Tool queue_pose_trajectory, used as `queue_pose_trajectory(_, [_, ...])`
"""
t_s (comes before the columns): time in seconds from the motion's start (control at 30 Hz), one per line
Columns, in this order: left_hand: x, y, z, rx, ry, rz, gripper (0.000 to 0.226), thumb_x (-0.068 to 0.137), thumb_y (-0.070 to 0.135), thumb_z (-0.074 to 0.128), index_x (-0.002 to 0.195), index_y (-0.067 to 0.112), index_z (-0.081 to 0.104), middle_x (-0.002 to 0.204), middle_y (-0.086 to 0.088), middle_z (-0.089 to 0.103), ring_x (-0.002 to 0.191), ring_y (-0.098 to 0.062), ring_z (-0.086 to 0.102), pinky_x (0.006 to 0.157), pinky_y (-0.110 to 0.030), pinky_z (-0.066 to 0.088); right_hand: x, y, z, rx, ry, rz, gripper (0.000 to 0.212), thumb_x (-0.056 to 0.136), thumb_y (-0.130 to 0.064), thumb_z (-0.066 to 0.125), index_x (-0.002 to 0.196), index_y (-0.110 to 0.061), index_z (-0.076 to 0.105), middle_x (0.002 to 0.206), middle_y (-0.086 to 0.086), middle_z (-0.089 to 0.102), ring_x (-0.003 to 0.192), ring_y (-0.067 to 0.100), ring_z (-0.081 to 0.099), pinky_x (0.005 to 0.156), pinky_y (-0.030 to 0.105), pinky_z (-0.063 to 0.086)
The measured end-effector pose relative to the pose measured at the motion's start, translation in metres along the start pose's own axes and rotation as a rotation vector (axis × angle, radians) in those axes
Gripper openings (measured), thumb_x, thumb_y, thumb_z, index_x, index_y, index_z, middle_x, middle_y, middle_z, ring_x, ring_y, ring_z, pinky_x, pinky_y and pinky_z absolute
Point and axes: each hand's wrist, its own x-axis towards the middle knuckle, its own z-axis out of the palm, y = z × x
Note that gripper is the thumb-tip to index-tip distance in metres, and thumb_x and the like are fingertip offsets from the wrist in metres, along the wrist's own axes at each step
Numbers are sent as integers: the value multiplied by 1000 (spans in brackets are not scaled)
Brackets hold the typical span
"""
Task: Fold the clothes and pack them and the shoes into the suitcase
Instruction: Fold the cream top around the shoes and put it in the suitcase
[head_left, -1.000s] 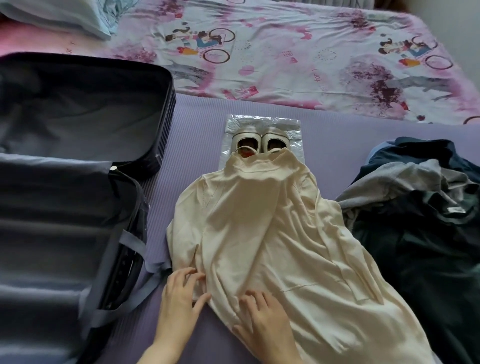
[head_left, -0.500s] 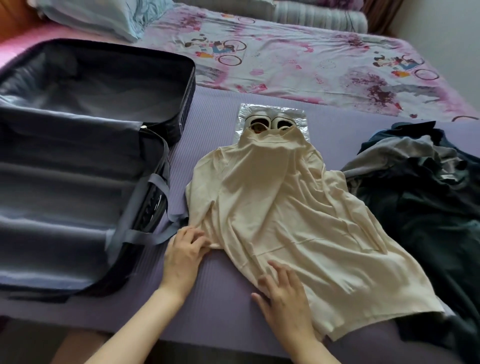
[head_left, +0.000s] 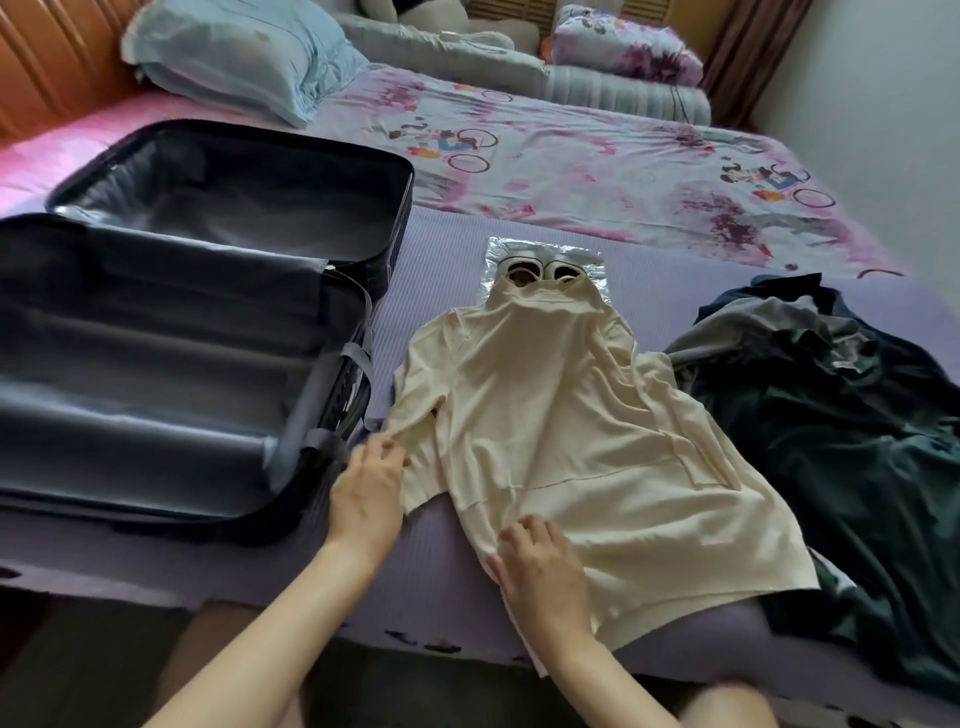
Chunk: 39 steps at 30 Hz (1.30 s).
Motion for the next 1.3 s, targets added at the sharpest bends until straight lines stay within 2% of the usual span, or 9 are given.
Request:
queue_pose_trajectory(0.2, [-26, 8, 34, -176, -194, -223, 46, 86, 33, 64, 130, 24, 55, 148, -6, 32, 133, -27, 33, 103, -43, 39, -24, 10, 4, -32, -132, 86, 41, 53, -57, 79, 78, -27, 66, 89, -5, 58, 78, 17, 57, 63, 29, 53])
queue_pose_trajectory(0.4, [-12, -1, 28, -260, -43, -185, 6, 79, 10, 71, 84, 7, 69, 88, -7, 60, 87, -27, 55, 68, -40, 52, -27, -3, 10, 72, -74, 98, 29, 53, -22, 88, 62, -24, 61, 76, -7, 59, 64, 14, 58, 50, 25, 48])
queue_pose_trajectory(0.5, [4, -13, 7, -146, 58, -65, 15, 70, -7, 71, 74, 7, 66, 88, -6, 58, 85, -27, 56, 58, -36, 53, -23, -16, 4, 225, -47, 162, 16, 70, -26, 78, 73, -28, 62, 74, -11, 61, 61, 10, 60, 48, 21, 40])
queue_pose_trajectory(0.57, [15, -16, -8, -36, 148, 7, 22, 62, -11, 75, 73, 6, 68, 91, -8, 59, 89, -28, 52, 63, -37, 54, -18, -32, 0, 349, -53, 177, 9, 85, -35, 60, 87, -28, 65, 82, -10, 65, 71, 10, 63, 56, 17, 35])
queue_pose_trajectory(0.67, [16, -3, -23, 19, 226, 16, 31, 59, -16, 67, 77, 8, 70, 102, -11, 61, 103, -28, 46, 75, -44, 51, -14, -54, 2, 468, -89, 158, 37, 91, -50, 41, 107, -31, 68, 112, -15, 65, 104, 3, 59, 76, 10, 35])
queue_pose_trajectory(0.8, [-27, 28, -18, -285, 25, -139, 26, 82, 1, 59, 103, 15, 67, 103, -4, 63, 95, -26, 60, 75, -37, 50, -25, -48, 3, 486, -194, 180, 54, 88, -60, 34, 131, -36, 54, 144, -14, 42, 131, 1, 39, 104, 17, 31])
queue_pose_trajectory(1.0, [-72, 40, 4, -548, -282, -454, 27, 96, 33, 49, 117, 17, 53, 109, 0, 60, 92, -12, 53, 75, -25, 41, -55, 33, -13, 308, -140, 191, 41, 89, -28, 62, 130, -30, 55, 140, -11, 46, 130, 7, 40, 110, 21, 29])
queue_pose_trajectory(1.2, [-59, 47, 8, -555, -271, -548, 25, 94, 28, 54, 108, 9, 60, 103, -8, 54, 88, -17, 49, 75, -28, 39, -61, 54, -4, 66, -168, 11, 60, 51, -26, 92, 108, -26, 70, 116, -1, 67, 103, 19, 64, 86, 32, 54])
queue_pose_trajectory(1.3, [-58, 48, 3, -635, -235, -549, 16, 93, 25, 56, 99, 11, 60, 100, -7, 52, 91, -20, 52, 74, -27, 37, -56, 58, -1, 17, -93, -48, 41, 49, -22, 92, 85, -25, 73, 102, -1, 71, 90, 18, 67, 81, 31, 55])
